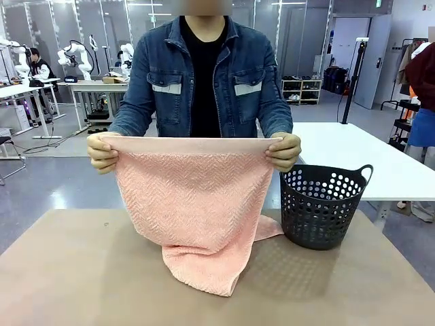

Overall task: Fold the towel.
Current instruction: Grab the top end of the 100 cm Hotel Towel extended by the human.

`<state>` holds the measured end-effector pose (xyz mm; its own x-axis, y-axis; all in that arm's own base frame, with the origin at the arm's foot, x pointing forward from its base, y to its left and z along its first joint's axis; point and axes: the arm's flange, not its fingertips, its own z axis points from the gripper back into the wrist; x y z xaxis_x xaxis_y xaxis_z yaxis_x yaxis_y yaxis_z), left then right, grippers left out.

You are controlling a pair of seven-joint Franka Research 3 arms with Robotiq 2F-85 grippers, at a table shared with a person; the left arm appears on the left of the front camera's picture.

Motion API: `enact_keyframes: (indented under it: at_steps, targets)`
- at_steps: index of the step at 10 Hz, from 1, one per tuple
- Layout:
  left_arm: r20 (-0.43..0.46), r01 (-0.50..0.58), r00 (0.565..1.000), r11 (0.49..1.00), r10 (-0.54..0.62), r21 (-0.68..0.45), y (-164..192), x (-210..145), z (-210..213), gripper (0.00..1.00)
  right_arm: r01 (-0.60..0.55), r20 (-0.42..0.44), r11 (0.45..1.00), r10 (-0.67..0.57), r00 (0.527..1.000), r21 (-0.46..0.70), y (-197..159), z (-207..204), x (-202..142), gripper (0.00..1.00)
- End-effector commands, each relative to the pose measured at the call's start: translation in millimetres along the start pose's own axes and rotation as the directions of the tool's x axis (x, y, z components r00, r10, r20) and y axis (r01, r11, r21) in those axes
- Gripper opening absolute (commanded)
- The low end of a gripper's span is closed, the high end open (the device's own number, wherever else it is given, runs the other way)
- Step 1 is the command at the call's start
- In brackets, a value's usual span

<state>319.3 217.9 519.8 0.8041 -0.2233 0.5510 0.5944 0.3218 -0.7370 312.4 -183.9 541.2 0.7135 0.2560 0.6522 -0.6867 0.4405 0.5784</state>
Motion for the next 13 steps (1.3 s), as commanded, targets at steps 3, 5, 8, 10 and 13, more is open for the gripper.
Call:
enact_keyframes:
  at_steps: [3,5,8,10,13]
  targets:
    - [-0.395,0.528,0.818,0.819,-0.418,0.226,-122.3,57.9,-38.1,1.00,-0.553,-0.323,0.805,0.476,0.818,-0.214,112.7,7.2,83.5,1.00]
    - [-0.515,0.699,0.681,0.672,-0.520,0.246,-163.8,77.9,-75.1,1.00,-0.707,-0.459,0.683,0.577,0.676,-0.182,163.5,-19.2,109.3,1.00]
    - [-0.590,0.827,0.535,0.518,-0.604,0.220,-203.4,97.9,-116.1,1.00,-0.779,-0.589,0.615,0.585,0.557,-0.126,195.9,-56.7,134.8,1.00]
    - [-0.566,0.851,0.513,0.471,-0.646,0.234,-209.2,106.5,-128.6,1.00,-0.792,-0.628,0.603,0.581,0.517,-0.094,195.1,-72.5,138.5,1.00]
    - [-0.569,0.848,0.512,0.485,-0.643,0.215,-214.9,111.6,-128.3,1.00,-0.801,-0.609,0.593,0.607,0.510,-0.079,202.6,-67.2,140.8,1.00]
